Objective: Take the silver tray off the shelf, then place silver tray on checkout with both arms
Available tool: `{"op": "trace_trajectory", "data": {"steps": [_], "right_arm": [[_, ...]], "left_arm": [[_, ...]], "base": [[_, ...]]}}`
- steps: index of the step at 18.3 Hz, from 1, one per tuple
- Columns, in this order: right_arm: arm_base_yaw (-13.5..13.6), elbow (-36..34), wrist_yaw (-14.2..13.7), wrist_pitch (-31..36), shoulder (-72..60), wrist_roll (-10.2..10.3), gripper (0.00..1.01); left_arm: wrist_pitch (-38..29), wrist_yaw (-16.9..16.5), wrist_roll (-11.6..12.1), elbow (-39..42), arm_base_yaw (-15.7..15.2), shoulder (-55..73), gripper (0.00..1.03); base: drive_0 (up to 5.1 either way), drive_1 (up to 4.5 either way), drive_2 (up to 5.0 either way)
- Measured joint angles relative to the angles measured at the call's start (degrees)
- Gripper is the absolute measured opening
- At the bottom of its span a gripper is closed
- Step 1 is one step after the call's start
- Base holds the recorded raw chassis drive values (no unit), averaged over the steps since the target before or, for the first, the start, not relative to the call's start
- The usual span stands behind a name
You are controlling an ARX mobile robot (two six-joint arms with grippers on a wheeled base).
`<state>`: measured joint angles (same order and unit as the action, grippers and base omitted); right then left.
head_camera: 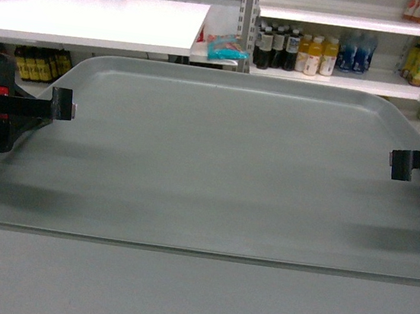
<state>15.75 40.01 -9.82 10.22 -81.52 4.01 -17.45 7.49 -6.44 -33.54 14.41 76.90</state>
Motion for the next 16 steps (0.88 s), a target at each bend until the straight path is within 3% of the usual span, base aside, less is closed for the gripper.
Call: {"op": "trace_trajectory", "data": {"steps": [16], "right_arm": [[0.0,0.0,0.0,0.0,0.0,0.0,0.03]], "left_arm": [[0.0,0.0,0.0,0.0,0.0,0.0,0.03]], "base": [[-5.0,2.43,2.4]]}}
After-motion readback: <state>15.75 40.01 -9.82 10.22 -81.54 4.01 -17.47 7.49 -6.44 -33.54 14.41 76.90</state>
